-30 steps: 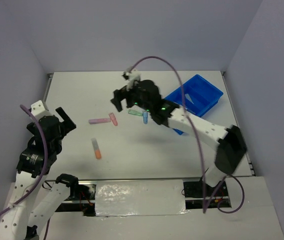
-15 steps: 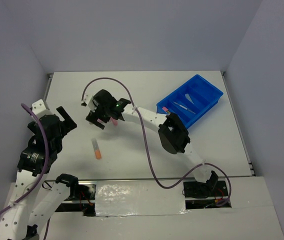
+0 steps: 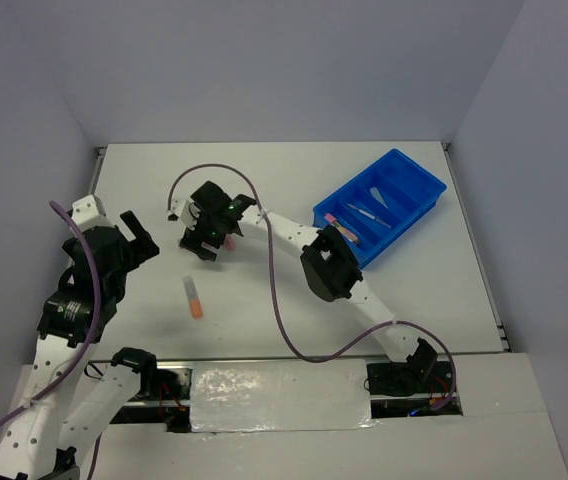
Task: Sort the stationery into containers
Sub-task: Pick up the stationery from the center of the board, then place the stationery in the storage box.
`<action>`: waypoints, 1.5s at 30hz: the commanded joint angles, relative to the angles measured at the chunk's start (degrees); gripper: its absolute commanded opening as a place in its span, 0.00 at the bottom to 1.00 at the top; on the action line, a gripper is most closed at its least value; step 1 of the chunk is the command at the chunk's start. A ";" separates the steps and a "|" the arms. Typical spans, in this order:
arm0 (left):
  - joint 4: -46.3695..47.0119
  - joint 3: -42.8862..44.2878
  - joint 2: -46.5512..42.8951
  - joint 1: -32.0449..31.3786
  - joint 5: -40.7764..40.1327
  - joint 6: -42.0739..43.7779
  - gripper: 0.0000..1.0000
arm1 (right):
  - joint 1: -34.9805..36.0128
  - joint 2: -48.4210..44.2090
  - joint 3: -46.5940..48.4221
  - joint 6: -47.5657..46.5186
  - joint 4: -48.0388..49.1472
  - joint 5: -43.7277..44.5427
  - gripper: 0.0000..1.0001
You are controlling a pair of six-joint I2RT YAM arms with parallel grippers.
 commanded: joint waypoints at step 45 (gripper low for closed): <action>6.00 -1.29 1.15 1.70 10.09 4.10 0.99 | -50.65 -58.89 -68.07 -2.53 35.79 0.34 0.00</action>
